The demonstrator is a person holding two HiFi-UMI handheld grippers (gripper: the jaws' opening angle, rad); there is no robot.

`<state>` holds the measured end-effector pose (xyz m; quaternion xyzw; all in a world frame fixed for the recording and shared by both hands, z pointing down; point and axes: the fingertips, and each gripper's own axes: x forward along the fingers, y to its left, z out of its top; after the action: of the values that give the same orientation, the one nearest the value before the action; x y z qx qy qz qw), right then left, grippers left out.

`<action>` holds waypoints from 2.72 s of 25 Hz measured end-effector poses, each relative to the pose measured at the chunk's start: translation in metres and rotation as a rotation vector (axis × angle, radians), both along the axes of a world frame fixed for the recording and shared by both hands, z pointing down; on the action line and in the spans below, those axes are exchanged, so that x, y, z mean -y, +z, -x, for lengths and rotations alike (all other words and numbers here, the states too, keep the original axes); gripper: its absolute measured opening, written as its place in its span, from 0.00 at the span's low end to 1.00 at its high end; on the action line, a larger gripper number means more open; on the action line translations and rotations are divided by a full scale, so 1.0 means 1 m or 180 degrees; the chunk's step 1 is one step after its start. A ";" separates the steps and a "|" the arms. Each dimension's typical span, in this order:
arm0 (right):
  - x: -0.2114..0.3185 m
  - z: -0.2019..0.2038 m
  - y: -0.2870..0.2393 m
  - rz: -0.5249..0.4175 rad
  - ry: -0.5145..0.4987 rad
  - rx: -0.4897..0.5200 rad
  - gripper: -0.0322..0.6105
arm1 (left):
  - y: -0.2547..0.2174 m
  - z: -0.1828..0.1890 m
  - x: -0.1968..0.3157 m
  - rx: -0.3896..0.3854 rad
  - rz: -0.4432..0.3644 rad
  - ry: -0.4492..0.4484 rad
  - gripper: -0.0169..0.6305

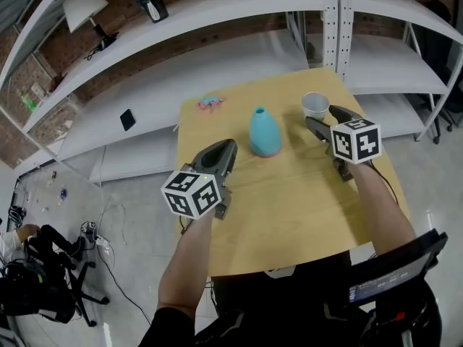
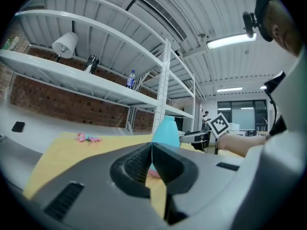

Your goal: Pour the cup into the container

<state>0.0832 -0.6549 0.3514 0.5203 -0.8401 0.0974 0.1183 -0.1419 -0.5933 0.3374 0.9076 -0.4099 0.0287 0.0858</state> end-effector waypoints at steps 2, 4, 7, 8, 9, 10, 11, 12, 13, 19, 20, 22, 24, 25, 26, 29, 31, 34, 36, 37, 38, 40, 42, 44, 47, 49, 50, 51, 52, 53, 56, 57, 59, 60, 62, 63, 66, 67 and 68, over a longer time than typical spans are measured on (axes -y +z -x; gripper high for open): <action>0.006 0.001 0.003 0.0032 0.0003 -0.0029 0.54 | 0.000 0.001 0.001 -0.0010 -0.0012 -0.0004 0.03; 0.010 0.002 0.007 0.0060 0.0006 -0.0051 0.54 | 0.000 0.001 0.001 -0.0016 -0.0029 0.0005 0.03; 0.014 0.005 0.011 0.0077 0.0030 -0.0043 0.54 | 0.002 0.001 0.003 -0.0024 -0.0030 0.0018 0.03; 0.016 0.005 0.012 0.0077 0.0042 -0.0044 0.54 | 0.004 0.001 0.003 -0.0020 -0.0027 0.0021 0.03; 0.018 0.005 0.013 0.0080 0.0051 -0.0046 0.54 | 0.004 0.000 0.004 -0.0010 -0.0029 0.0024 0.03; 0.020 0.005 0.013 0.0085 0.0060 -0.0049 0.54 | 0.005 0.000 0.004 0.0003 -0.0038 0.0031 0.03; 0.021 0.005 0.014 0.0090 0.0069 -0.0053 0.54 | 0.005 0.000 0.004 0.0018 -0.0047 0.0041 0.03; 0.022 0.005 0.014 0.0096 0.0076 -0.0059 0.54 | 0.006 -0.001 0.005 0.0035 -0.0050 0.0053 0.03; 0.023 0.005 0.014 0.0103 0.0079 -0.0062 0.53 | 0.006 -0.001 0.005 0.0055 -0.0050 0.0063 0.03; 0.024 0.006 0.014 0.0127 0.0048 -0.0010 0.53 | 0.007 -0.002 0.004 0.0091 -0.0056 0.0104 0.03; 0.024 0.006 0.015 0.0124 0.0039 -0.0015 0.53 | 0.007 -0.003 0.004 0.0096 -0.0060 0.0117 0.03; 0.021 0.008 0.014 0.0105 0.0002 -0.0042 0.52 | 0.009 -0.005 0.003 0.0116 -0.0071 0.0137 0.03; 0.017 0.014 0.012 0.0066 -0.0060 -0.0088 0.51 | 0.010 -0.006 0.002 0.0166 -0.0091 0.0153 0.03; 0.015 0.016 0.009 0.0043 -0.0094 -0.0117 0.51 | 0.010 -0.007 0.001 0.0207 -0.0108 0.0161 0.03; 0.013 0.019 0.005 0.0015 -0.0127 -0.0154 0.51 | 0.011 -0.009 0.000 0.0255 -0.0126 0.0170 0.03; 0.007 0.026 -0.012 -0.0123 -0.0215 -0.0293 0.50 | 0.011 -0.011 -0.001 0.0329 -0.0158 0.0185 0.03; 0.002 0.031 -0.024 -0.0219 -0.0270 -0.0361 0.50 | 0.011 -0.011 -0.001 0.0328 -0.0168 0.0191 0.03; -0.005 0.039 -0.040 -0.0325 -0.0354 -0.0422 0.49 | 0.012 -0.012 -0.003 0.0323 -0.0174 0.0211 0.03; -0.009 0.045 -0.051 -0.0411 -0.0407 -0.0499 0.49 | 0.012 -0.012 -0.002 0.0323 -0.0172 0.0219 0.03; -0.011 0.048 -0.056 -0.0457 -0.0435 -0.0551 0.49 | 0.012 -0.013 -0.002 0.0324 -0.0172 0.0223 0.03; -0.014 0.051 -0.060 -0.0503 -0.0465 -0.0607 0.49 | 0.012 -0.014 -0.002 0.0324 -0.0174 0.0227 0.03; -0.017 0.058 -0.069 -0.0587 -0.0529 -0.0740 0.49 | 0.012 -0.015 -0.001 0.0324 -0.0179 0.0239 0.03; -0.021 0.066 -0.077 -0.0666 -0.0587 -0.0908 0.49 | 0.012 -0.015 -0.001 0.0321 -0.0184 0.0248 0.03; -0.025 0.073 -0.082 -0.0735 -0.0638 -0.1102 0.49 | 0.012 -0.015 -0.001 0.0314 -0.0186 0.0243 0.03; -0.031 0.082 -0.089 -0.0821 -0.0700 -0.1374 0.49 | 0.011 -0.014 -0.003 0.0320 -0.0183 0.0251 0.03; -0.034 0.088 -0.092 -0.0866 -0.0731 -0.1501 0.49 | 0.011 -0.014 -0.003 0.0325 -0.0173 0.0267 0.03; -0.035 0.090 -0.094 -0.0885 -0.0745 -0.1558 0.49 | 0.011 -0.014 -0.003 0.0324 -0.0170 0.0268 0.03; -0.035 0.092 -0.095 -0.0902 -0.0756 -0.1623 0.49 | 0.011 -0.014 -0.003 0.0320 -0.0170 0.0267 0.03; -0.035 0.093 -0.096 -0.0918 -0.0763 -0.1699 0.49 | 0.011 -0.014 -0.003 0.0316 -0.0174 0.0266 0.03; -0.034 0.094 -0.096 -0.0931 -0.0767 -0.1781 0.49 | 0.011 -0.014 -0.003 0.0314 -0.0179 0.0266 0.03; -0.033 0.098 -0.094 -0.0948 -0.0770 -0.2011 0.49 | 0.011 -0.015 -0.003 0.0318 -0.0184 0.0271 0.03; -0.033 0.098 -0.093 -0.0949 -0.0771 -0.2072 0.49 | 0.011 -0.014 -0.003 0.0317 -0.0184 0.0271 0.03; -0.031 0.100 -0.090 -0.0951 -0.0771 -0.2167 0.49 | 0.012 -0.014 -0.004 0.0314 -0.0184 0.0271 0.03; -0.030 0.100 -0.090 -0.0959 -0.0766 -0.2217 0.49 | 0.012 -0.014 -0.004 0.0313 -0.0185 0.0274 0.03; -0.029 0.100 -0.090 -0.0992 -0.0753 -0.2349 0.49 | 0.013 -0.014 -0.004 0.0314 -0.0187 0.0283 0.03; -0.028 0.101 -0.090 -0.1014 -0.0749 -0.2424 0.49 | 0.013 -0.014 -0.004 0.0315 -0.0188 0.0286 0.03; -0.027 0.103 -0.092 -0.1051 -0.0756 -0.2587 0.49 | 0.012 -0.014 -0.004 0.0314 -0.0188 0.0288 0.03; -0.026 0.104 -0.092 -0.1053 -0.0764 -0.2613 0.49 | 0.012 -0.014 -0.005 0.0313 -0.0187 0.0287 0.03; -0.026 0.105 -0.092 -0.1053 -0.0771 -0.2638 0.49 | 0.012 -0.014 -0.005 0.0313 -0.0186 0.0287 0.03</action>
<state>-0.0215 -0.6289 0.2595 0.4253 -0.7810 -0.2687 0.3701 -0.1282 -0.5886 0.3493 0.9248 -0.3731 0.0651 0.0376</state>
